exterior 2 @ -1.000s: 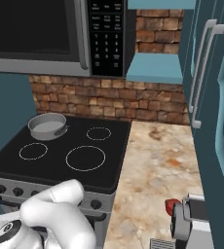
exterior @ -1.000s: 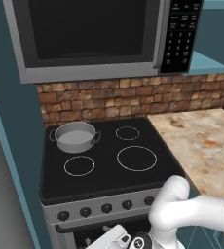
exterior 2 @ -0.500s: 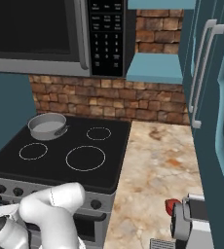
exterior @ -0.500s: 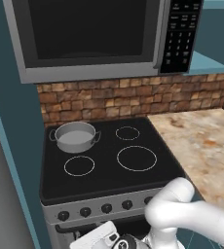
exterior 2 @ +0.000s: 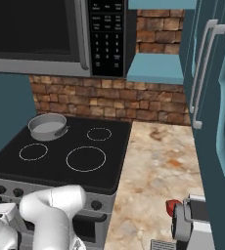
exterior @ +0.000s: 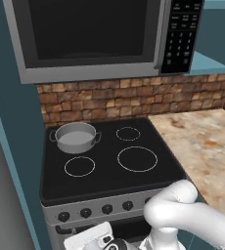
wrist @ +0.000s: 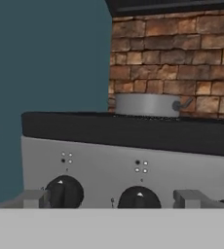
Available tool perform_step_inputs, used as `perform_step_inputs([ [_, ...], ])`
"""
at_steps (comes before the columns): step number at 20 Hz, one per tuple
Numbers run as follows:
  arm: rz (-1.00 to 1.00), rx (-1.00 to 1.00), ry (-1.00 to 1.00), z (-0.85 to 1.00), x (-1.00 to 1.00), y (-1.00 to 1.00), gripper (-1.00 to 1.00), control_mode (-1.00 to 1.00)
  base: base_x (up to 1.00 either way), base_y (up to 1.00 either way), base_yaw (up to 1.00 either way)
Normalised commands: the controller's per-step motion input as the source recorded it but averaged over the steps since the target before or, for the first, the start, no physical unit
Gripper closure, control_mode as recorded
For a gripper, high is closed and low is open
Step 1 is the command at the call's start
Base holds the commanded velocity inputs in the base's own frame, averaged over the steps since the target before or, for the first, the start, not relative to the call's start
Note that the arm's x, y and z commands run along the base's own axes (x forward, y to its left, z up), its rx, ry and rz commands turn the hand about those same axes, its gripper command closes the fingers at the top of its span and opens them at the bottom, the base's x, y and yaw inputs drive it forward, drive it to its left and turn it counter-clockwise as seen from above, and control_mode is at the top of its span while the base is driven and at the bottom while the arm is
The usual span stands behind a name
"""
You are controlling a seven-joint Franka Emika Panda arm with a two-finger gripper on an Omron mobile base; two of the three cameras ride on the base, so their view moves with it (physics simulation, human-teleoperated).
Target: Turn on the burner for the pot on the stove. Wait thirty seconds for the pot to heat up. Then add the onion to the pot.
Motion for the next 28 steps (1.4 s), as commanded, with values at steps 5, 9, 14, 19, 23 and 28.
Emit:
perform_step_inputs([
  [5, -0.09, 0.07, -0.01, 0.15, 0.07, -0.02, -1.0, -1.0, 0.0, 0.0, 0.0],
  [9, -0.04, 0.11, -0.04, 0.15, 0.01, -0.25, -1.0, -1.0, 0.0, 0.0, 0.0],
  [14, 0.0, 0.1, -0.02, 0.0, 0.0, -0.6, -1.0, -1.0, 0.0, 0.0, 0.0],
  [19, 0.0, 0.09, 0.0, 0.01, 0.0, -0.48, -1.0, -1.0, 0.0, 0.0, 0.0],
  [23, 0.0, 0.0, 0.0, 0.0, 0.05, 0.0, -1.0, -1.0, 0.0, 0.0, 0.0],
  [28, 0.0, 0.0, 0.0, 0.0, 0.3, 0.0, -1.0, -1.0, 0.0, 0.0, 0.0],
])
